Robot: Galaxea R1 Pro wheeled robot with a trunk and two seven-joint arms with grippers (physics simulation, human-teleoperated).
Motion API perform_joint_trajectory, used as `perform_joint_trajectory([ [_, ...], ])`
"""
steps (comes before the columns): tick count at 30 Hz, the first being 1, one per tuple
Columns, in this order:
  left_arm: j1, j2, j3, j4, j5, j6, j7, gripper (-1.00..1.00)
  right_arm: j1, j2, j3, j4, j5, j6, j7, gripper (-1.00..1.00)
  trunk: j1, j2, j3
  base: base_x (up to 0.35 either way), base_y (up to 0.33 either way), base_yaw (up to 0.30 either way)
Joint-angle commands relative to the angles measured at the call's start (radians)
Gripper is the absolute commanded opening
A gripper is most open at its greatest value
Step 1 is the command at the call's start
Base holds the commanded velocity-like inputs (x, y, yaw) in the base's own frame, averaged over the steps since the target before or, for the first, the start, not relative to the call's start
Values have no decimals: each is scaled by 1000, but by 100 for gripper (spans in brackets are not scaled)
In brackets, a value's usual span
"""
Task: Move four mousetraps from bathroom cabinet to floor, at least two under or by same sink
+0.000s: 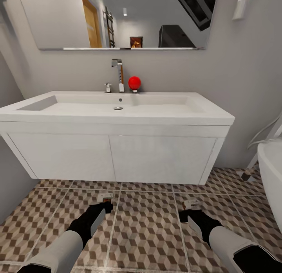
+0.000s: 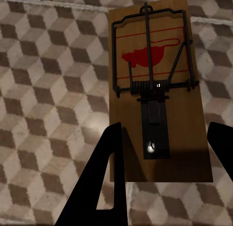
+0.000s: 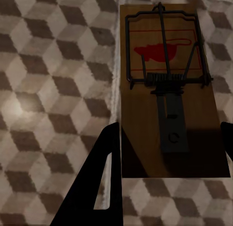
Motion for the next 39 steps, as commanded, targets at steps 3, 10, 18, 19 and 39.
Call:
perform_joint_trajectory([
  [3,0,0,-8,-3,9,4,12,-100,0,-2,8,-3,-8,5,-4,-100,1,-1,-13,0,0,0],
  [10,0,-2,-9,-5,5,1,16,-100,-1,-6,7,-13,-10,1,-7,-100,4,-3,-40,0,0,0],
  [18,0,-2,-13,-80,-1,-2,18,-100,-1,5,5,-18,-12,-78,-16,-100,6,-4,-55,0,0,0],
  [19,0,-2,-13,-89,-1,-2,18,-100,-1,6,3,-18,-12,-82,-16,-100,6,-4,-55,0,0,0],
  [39,0,0,-19,-76,-3,-71,17,-100,-1,9,-1,-21,-10,-126,-18,-100,6,-4,-55,0,0,0],
])
